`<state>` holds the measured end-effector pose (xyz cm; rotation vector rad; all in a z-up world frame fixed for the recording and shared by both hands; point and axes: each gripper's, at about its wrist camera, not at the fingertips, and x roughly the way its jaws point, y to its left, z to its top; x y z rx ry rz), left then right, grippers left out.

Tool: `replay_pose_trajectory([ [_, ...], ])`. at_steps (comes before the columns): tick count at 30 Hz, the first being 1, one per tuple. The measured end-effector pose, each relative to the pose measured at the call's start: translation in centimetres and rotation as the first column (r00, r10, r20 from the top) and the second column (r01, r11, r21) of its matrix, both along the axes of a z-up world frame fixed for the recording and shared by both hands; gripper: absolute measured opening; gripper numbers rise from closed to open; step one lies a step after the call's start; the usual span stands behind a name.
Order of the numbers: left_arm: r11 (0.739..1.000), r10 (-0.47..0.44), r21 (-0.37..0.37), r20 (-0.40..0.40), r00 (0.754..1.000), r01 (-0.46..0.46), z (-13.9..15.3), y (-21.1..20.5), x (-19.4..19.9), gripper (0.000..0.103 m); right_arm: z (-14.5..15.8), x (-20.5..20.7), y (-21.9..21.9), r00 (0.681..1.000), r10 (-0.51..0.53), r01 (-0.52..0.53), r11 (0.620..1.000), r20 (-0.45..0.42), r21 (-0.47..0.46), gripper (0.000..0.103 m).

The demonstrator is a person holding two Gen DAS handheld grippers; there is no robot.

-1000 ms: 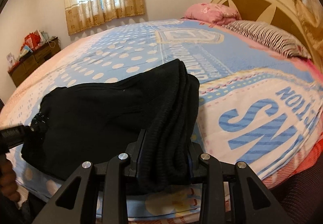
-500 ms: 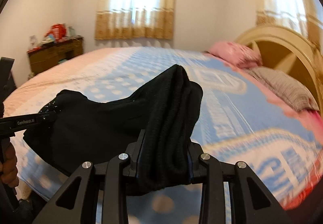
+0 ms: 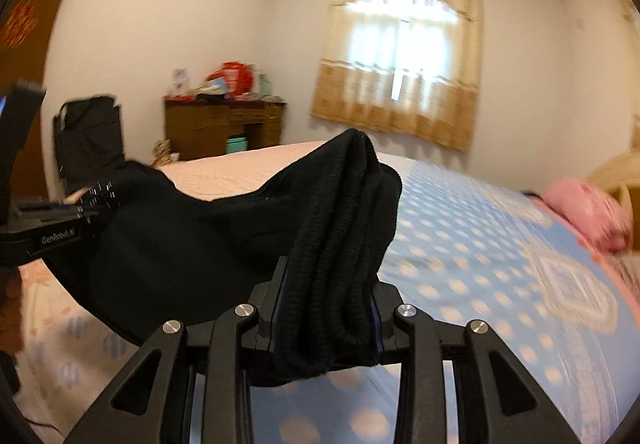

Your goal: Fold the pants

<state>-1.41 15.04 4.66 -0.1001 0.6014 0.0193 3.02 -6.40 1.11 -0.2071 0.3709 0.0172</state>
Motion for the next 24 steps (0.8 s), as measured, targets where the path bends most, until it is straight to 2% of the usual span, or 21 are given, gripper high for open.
replay_pose_trajectory([
  [2, 0.996, 0.062, 0.068, 0.008, 0.998, -0.063, -0.4, 1.0, 1.4, 0.018, -1.5, 2.5, 0.8, 0.998, 0.023, -0.024, 1.0, -0.053, -0.01, 0.034],
  [4, 0.989, 0.107, 0.108, -0.016, 0.994, -0.105, -1.7, 1.6, 2.8, 0.018, -3.7, 5.4, 1.0, 0.987, 0.024, -0.025, 1.0, -0.156, -0.01, 0.034],
  [7, 0.984, 0.139, 0.125, -0.102, 0.985, -0.126, -4.9, 2.0, 4.5, 0.02, -8.1, 8.4, 1.0, 0.947, -0.036, 0.005, 0.995, -0.32, -0.096, 0.036],
  [8, 0.983, 0.146, 0.136, -0.143, 0.979, -0.127, -6.2, 2.1, 5.1, 0.021, -8.2, 8.4, 0.7, 0.95, -0.038, 0.011, 0.996, -0.311, -0.088, 0.038],
  [9, 0.978, 0.163, 0.159, -0.193, 0.968, -0.133, -7.7, 2.1, 5.6, 0.026, -7.9, 8.4, 0.4, 0.951, -0.035, 0.013, 0.997, -0.307, -0.074, 0.04],
  [10, 0.977, 0.167, 0.164, -0.193, 0.967, -0.136, -8.4, 2.0, 5.7, 0.029, -7.8, 8.5, 0.2, 0.949, -0.032, 0.011, 0.998, -0.313, -0.069, 0.042],
  [11, 0.974, 0.176, 0.173, -0.173, 0.969, -0.146, -8.3, 1.9, 5.6, 0.036, -7.9, 8.6, -0.1, 0.949, -0.031, 0.009, 0.997, -0.315, -0.071, 0.045],
  [12, 0.968, 0.193, 0.191, -0.155, 0.969, -0.162, -8.3, 1.7, 5.5, 0.052, -8.0, 8.5, -0.5, 0.95, -0.031, 0.011, 0.998, -0.311, -0.067, 0.049],
  [13, 0.956, 0.229, 0.22, -0.149, 0.962, -0.194, -8.4, 1.7, 5.7, 0.062, -7.9, 8.5, -1.0, 0.951, -0.034, 0.018, 0.998, -0.309, -0.053, 0.051],
  [14, 0.95, 0.249, 0.228, -0.146, 0.957, -0.213, -8.4, 2.0, 5.6, 0.077, -7.9, 8.4, -0.9, 0.951, -0.035, 0.023, 0.999, -0.308, -0.045, 0.056],
  [15, 0.948, 0.268, 0.219, -0.146, 0.952, -0.233, -8.5, 2.5, 5.8, 0.083, -7.7, 8.4, -1.1, 0.95, -0.033, 0.025, 0.999, -0.309, -0.03, 0.057],
  [19, 0.964, 0.249, 0.143, -0.185, 0.951, -0.224, -8.2, 4.9, 5.5, 0.094, -6.1, 6.6, -1.9, 0.959, -0.01, 0.022, 0.999, -0.284, 0.039, 0.06],
  [21, 0.965, 0.25, 0.129, -0.184, 0.951, -0.229, -7.7, 6.0, 4.8, 0.102, -5.3, 5.5, -2.6, 0.968, -0.046, 0.059, 0.997, -0.247, 0.048, 0.07],
  [24, 0.959, 0.275, 0.12, -0.164, 0.947, -0.258, -6.8, 8.2, 3.3, 0.103, -4.1, 3.5, -4.8, 0.973, -0.123, 0.145, 0.984, -0.197, 0.105, 0.073],
])
